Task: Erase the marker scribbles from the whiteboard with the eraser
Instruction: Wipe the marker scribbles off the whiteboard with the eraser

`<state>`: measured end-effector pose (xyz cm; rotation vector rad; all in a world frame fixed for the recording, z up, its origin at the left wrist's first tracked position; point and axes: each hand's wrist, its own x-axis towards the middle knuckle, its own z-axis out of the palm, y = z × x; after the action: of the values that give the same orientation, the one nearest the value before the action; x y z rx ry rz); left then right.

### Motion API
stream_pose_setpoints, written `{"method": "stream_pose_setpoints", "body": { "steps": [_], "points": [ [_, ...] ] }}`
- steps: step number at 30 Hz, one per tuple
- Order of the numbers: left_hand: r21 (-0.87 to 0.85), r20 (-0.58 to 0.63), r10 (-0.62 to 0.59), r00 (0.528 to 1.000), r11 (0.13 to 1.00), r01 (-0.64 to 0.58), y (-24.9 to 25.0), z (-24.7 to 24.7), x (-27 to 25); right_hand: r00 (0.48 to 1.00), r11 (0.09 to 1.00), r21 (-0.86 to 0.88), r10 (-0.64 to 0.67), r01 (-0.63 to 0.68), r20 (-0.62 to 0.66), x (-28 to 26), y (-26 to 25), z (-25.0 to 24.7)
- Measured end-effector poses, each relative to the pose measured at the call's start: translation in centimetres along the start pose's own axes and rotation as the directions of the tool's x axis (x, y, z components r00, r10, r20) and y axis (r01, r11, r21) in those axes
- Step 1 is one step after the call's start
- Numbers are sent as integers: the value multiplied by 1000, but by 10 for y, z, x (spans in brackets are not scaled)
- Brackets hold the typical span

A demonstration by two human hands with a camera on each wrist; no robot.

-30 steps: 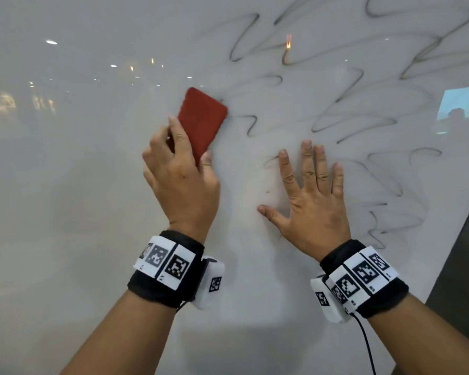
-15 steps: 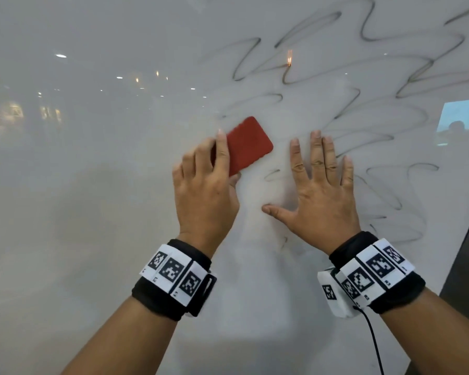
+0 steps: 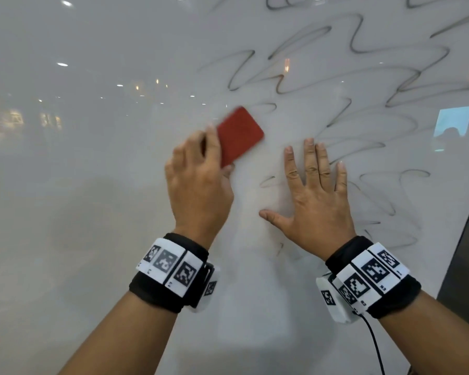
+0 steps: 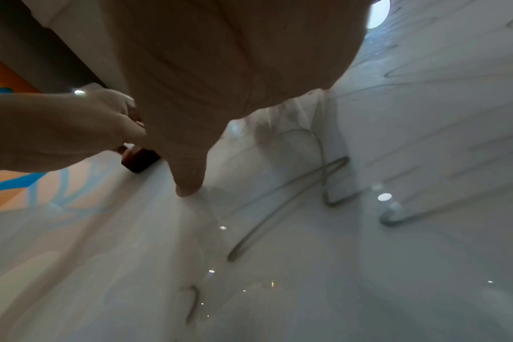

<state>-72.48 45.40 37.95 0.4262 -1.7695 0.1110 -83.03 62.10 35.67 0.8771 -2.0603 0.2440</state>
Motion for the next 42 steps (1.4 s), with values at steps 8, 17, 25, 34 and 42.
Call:
{"method": "stream_pose_setpoints", "body": {
  "steps": [8, 17, 25, 34, 42],
  "points": [
    [50, 47, 197, 979, 979, -200, 9, 1, 1, 1000, 1000, -8, -15, 15, -16, 41, 12, -28],
    [32, 29, 173, 985, 984, -174, 11, 3, 11, 999, 999, -26, -35, 34, -32, 37, 12, -20],
    [-20, -31, -93, 995, 996, 92, -1, -7, 37, 998, 998, -31, -47, 46, -39, 36, 13, -20],
    [55, -36, -49, 998, 997, 51, -2, -8, 48, 997, 997, -37, -62, 60, -48, 55, 21, -31],
    [132, -27, 234, 972, 965, -228, 3, -5, 49, 997, 999, -29, -33, 31, -69, 73, 18, -41]
  ]
}}
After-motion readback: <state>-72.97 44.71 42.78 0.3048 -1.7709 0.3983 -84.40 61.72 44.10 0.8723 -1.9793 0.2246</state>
